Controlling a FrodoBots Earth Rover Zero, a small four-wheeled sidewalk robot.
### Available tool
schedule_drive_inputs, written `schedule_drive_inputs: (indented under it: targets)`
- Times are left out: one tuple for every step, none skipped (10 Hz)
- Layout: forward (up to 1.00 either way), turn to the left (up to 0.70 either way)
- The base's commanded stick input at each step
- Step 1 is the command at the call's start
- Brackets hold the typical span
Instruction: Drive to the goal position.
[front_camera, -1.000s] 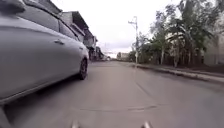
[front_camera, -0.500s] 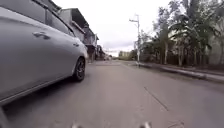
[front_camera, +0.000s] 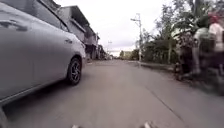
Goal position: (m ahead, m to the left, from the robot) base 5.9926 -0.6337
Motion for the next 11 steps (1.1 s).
schedule_drive_inputs:
  targets:
    - [0.85,0.0]
    - [0.85,0.0]
    - [0.85,0.0]
    - [0.85,0.0]
    - [0.85,0.0]
    - [0.85,0.0]
    - [0.85,0.0]
    - [0.85,0.0]
    - [0.85,0.0]
    - [0.85,0.0]
    - [0.85,0.0]
